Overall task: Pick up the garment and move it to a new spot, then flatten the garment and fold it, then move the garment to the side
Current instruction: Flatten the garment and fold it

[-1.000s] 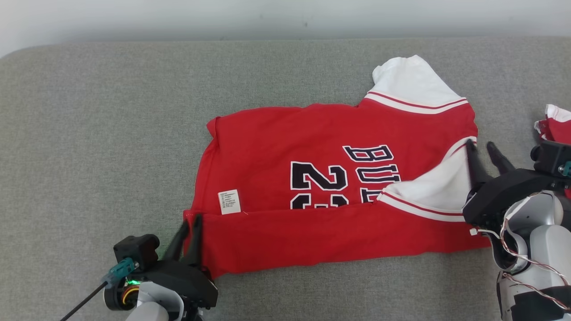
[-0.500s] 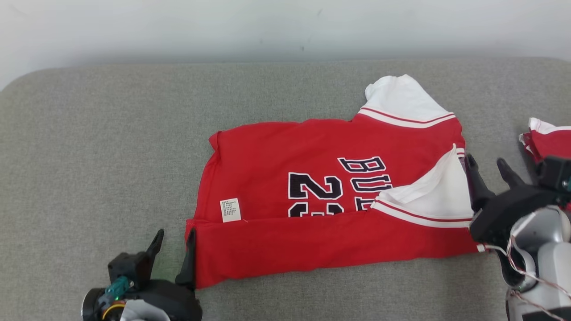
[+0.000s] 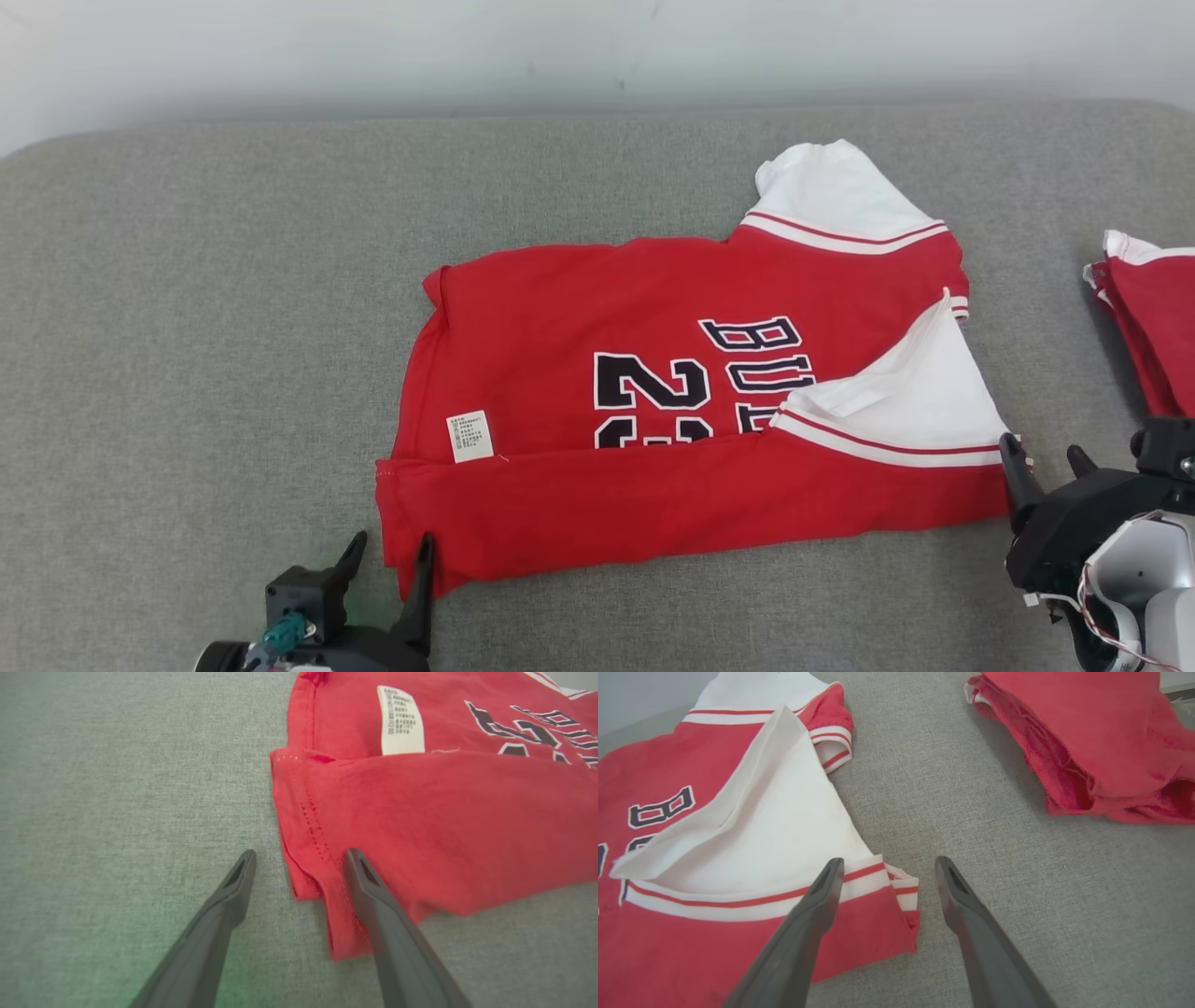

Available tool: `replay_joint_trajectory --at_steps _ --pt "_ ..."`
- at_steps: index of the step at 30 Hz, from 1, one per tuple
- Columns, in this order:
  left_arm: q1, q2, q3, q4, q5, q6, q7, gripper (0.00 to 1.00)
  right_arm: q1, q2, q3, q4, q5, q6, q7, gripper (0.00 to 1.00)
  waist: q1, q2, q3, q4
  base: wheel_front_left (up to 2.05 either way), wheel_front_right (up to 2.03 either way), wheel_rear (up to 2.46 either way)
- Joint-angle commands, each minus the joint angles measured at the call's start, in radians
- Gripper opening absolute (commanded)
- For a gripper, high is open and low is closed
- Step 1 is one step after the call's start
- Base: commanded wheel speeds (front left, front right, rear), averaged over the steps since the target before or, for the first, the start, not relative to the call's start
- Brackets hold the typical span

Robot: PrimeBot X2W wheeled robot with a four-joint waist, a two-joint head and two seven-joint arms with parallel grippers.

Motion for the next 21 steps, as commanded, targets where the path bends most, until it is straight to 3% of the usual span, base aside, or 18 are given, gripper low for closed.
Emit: replay_joint_trajectory --at_steps 1,8,14,15,16,17,18,21 --pt "-0.014 -0.005 -0.010 0.007 0.009 0.002 0.016 1.00 0.008 0.007 -0.006 0.014 -0.021 -0.002 0.008 1.00 0.0001 0.0000 0.018 0.000 0.00 0.00 0.00" --pt "-0.045 -0.015 -0.038 0.024 0.011 0.001 0.077 1.00 -0.006 0.020 -0.021 0.084 -0.081 -0.002 0.095 1.00 0.0001 0.0000 0.044 0.010 0.00 0.00 0.00" --pt "-0.053 -0.031 -0.064 0.044 -0.005 -0.025 0.118 1.00 -0.007 0.031 -0.032 0.097 -0.094 -0.002 0.102 1.00 0.0001 0.0000 0.050 0.013 0.00 0.00 0.00" --pt "-0.052 -0.036 -0.071 0.049 -0.008 -0.033 0.127 0.98 -0.010 0.032 -0.029 0.100 -0.089 -0.002 0.104 0.80 0.0001 0.0000 0.049 0.013 0.00 0.00 0.00" --pt "-0.051 -0.040 -0.076 0.052 -0.011 -0.040 0.135 0.73 -0.013 0.033 -0.027 0.102 -0.085 -0.002 0.104 0.52 0.0001 0.0000 0.047 0.012 0.00 0.00 0.00" --pt "-0.050 -0.044 -0.082 0.057 -0.013 -0.047 0.143 0.33 -0.015 0.034 -0.025 0.104 -0.084 -0.002 0.101 0.02 0.0001 0.0000 0.045 0.011 0.00 0.00 0.00" --pt "-0.050 -0.047 -0.088 0.063 -0.016 -0.054 0.148 0.00 -0.016 0.034 -0.023 0.105 -0.082 -0.002 0.098 0.00 0.0001 0.0000 0.042 0.011 0.00 0.00 0.00" --pt "-0.046 -0.051 -0.094 0.073 -0.021 -0.058 0.153 0.00 -0.015 0.032 -0.024 0.105 -0.075 -0.003 0.087 0.00 0.0001 0.0000 0.033 0.010 0.00 0.00 0.00"
